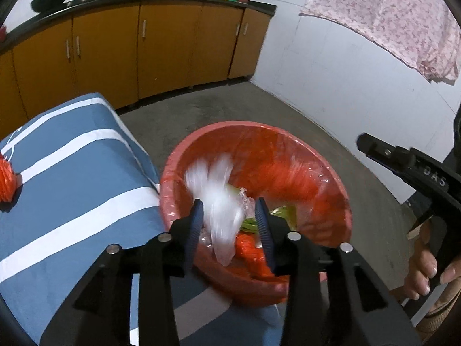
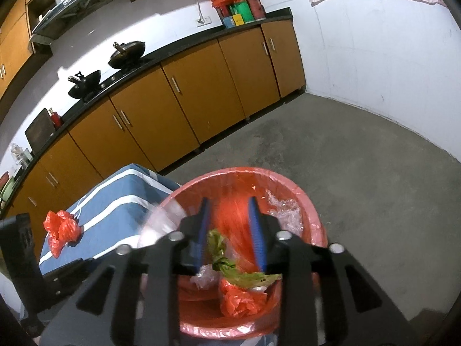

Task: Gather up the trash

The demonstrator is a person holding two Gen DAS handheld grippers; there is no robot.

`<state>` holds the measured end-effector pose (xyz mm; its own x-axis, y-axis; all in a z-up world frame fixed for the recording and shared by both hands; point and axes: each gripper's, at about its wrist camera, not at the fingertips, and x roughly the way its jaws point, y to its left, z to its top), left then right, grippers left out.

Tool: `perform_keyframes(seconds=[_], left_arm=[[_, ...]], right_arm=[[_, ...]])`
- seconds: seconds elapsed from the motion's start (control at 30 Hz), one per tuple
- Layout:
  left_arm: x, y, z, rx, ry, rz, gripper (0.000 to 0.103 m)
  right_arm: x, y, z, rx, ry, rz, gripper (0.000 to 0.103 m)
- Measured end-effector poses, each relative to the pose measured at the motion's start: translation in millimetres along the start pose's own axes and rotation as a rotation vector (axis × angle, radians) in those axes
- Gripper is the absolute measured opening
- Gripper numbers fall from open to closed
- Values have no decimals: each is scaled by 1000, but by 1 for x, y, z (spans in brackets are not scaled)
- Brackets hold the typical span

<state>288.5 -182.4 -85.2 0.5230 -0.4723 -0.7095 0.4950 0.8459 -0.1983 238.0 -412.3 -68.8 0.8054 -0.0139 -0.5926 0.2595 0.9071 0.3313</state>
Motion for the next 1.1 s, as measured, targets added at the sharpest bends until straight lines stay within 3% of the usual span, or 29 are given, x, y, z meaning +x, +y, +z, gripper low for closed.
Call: perform_keyframes(seconds=[0.2,0.47,0.53,0.67,0.8,0.93,1.1], left_arm=[[-10,26,-8,-39,-12,42,39],[-48,84,-23,-127,-72,141,40],[-62,104,-29,-148,-100,184,48],[-96,154,-44,-185,-157,302,51],[-125,208,-63,-238,-190,437,63],[-149,267,-83,-320,-203,569,73],[-169,327,-97,-421,-224,662,90]], right_arm=[[0,-4,0,11,3,-29,37],[4,36,0,-64,4,7,46],[9,56,-3,-96,15,35,47],[22,102,-11,-164,39,94,52],[41,162,-25,-238,75,176,58],[59,220,-45,-317,108,247,72],[87,287,-76,-423,146,303,88]])
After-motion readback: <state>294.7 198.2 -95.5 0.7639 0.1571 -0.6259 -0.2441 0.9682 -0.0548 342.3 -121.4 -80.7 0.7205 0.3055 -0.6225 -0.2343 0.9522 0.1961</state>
